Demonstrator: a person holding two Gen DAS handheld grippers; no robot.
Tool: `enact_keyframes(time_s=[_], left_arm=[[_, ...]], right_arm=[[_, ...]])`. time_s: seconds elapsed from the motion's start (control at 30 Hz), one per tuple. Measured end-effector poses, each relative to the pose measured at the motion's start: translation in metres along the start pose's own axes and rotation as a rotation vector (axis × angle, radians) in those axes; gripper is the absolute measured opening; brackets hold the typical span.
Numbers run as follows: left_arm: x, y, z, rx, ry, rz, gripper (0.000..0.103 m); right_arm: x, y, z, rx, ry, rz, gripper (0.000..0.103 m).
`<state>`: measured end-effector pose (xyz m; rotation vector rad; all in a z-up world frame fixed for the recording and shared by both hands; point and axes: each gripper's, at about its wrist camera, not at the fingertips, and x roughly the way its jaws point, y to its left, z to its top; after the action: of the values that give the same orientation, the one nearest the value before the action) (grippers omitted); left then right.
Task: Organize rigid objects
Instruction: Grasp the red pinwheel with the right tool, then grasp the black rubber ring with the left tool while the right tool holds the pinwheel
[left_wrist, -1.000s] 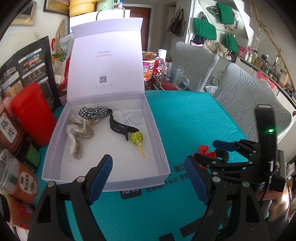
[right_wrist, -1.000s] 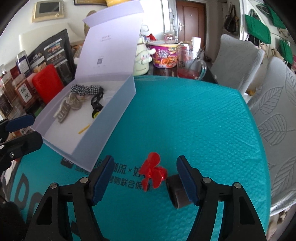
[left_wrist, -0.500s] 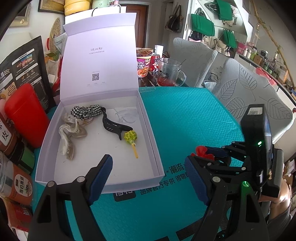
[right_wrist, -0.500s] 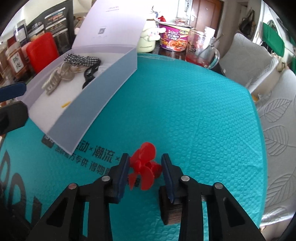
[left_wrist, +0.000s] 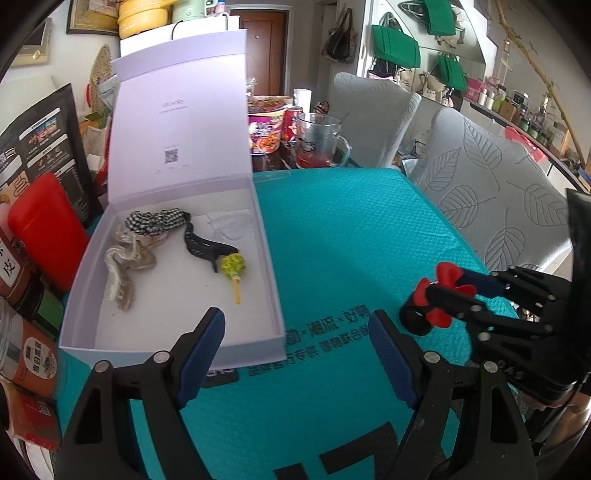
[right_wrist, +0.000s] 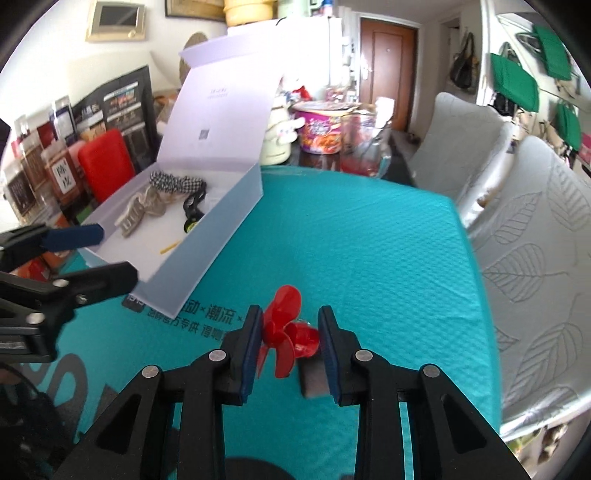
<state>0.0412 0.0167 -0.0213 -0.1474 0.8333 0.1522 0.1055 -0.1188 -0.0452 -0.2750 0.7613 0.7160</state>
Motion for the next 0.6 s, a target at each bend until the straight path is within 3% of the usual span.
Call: enact_keyframes(time_s=[0.6], left_arm=[[0.035, -0.065, -0.002, 0.074, 0.073, -0.112, 0.08]], right_arm=[[-0.043, -0.064, -0.046, 0.159, 0.01, -0.092, 0.03]])
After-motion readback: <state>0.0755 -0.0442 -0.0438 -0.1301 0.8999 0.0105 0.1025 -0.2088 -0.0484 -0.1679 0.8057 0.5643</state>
